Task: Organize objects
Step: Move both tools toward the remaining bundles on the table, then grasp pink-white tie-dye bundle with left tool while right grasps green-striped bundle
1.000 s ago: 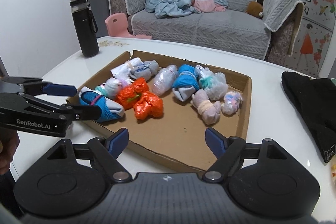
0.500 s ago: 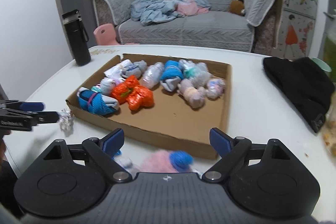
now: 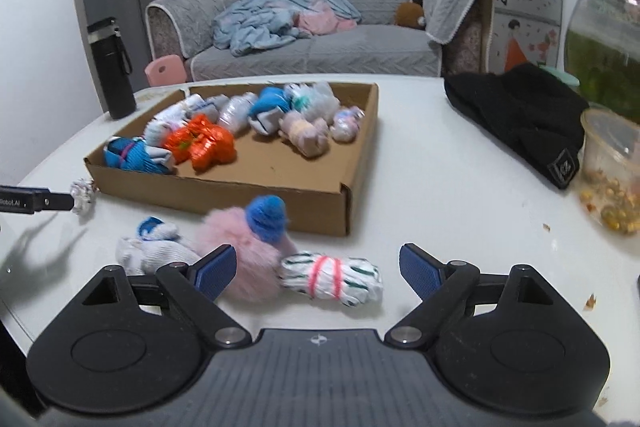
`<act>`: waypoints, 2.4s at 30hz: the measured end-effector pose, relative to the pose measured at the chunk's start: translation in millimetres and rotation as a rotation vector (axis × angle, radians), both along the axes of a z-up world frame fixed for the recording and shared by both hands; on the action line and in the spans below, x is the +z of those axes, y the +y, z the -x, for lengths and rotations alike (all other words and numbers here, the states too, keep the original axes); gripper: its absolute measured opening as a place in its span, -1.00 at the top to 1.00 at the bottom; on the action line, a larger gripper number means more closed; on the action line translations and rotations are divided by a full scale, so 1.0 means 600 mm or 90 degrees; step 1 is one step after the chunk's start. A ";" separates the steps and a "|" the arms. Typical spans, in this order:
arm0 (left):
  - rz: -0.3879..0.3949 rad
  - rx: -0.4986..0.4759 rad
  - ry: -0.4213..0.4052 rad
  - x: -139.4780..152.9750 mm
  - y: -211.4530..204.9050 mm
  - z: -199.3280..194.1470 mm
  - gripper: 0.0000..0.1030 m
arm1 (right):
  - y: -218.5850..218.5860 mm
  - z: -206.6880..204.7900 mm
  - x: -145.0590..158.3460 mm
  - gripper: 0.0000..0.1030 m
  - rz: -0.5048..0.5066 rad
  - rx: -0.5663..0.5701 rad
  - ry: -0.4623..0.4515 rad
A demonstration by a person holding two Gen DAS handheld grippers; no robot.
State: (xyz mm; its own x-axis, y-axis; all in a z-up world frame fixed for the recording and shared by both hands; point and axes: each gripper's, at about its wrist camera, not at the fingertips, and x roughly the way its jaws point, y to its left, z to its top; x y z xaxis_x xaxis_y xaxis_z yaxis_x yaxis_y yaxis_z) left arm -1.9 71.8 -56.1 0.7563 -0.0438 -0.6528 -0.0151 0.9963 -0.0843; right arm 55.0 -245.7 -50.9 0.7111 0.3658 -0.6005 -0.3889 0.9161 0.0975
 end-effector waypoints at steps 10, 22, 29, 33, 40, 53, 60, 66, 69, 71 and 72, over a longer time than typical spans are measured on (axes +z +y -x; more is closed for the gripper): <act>-0.047 -0.073 0.021 -0.013 -0.013 -0.055 -0.73 | -0.004 -0.011 -0.031 -0.68 0.015 -0.015 0.034; 0.000 -0.124 0.045 -0.030 -0.015 -0.075 -0.51 | 0.002 -0.022 -0.046 -0.53 0.054 -0.030 0.041; 0.002 -0.135 0.046 -0.028 -0.021 -0.064 -0.42 | -0.008 -0.013 -0.035 -0.10 0.041 -0.015 0.033; 0.005 -0.134 0.043 -0.027 -0.025 -0.053 -0.42 | -0.014 -0.012 -0.032 -0.12 0.057 -0.027 0.026; -0.002 -0.120 0.040 -0.028 -0.025 -0.046 -0.49 | -0.017 -0.022 -0.035 -0.54 0.032 -0.055 0.045; -0.007 -0.121 0.034 -0.032 -0.027 -0.044 -0.62 | -0.023 -0.028 -0.041 -0.11 0.067 -0.059 0.046; -0.008 -0.121 0.034 -0.033 -0.028 -0.044 -0.67 | -0.062 -0.026 -0.034 -0.27 0.110 -0.096 0.014; -0.008 -0.120 0.033 -0.033 -0.030 -0.044 -0.67 | -0.051 -0.024 -0.035 -0.45 0.054 -0.084 0.030; -0.017 -0.120 0.032 -0.034 -0.033 -0.043 -0.67 | -0.028 -0.029 -0.035 -0.52 0.056 -0.052 0.025; -0.020 -0.119 0.030 -0.035 -0.034 -0.042 -0.68 | -0.021 -0.040 -0.036 -0.52 0.046 -0.050 0.029; -0.022 -0.120 0.029 -0.035 -0.034 -0.042 -0.69 | -0.019 -0.047 -0.037 -0.52 0.039 -0.054 0.035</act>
State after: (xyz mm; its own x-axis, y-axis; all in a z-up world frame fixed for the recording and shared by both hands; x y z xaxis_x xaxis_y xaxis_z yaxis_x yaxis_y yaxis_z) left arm 23.3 51.3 -77.3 0.7063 -0.1584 -0.6899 0.1683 0.9843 -0.0537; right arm 83.0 -257.3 -73.1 0.7029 0.2675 -0.6591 -0.3058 0.9502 0.0596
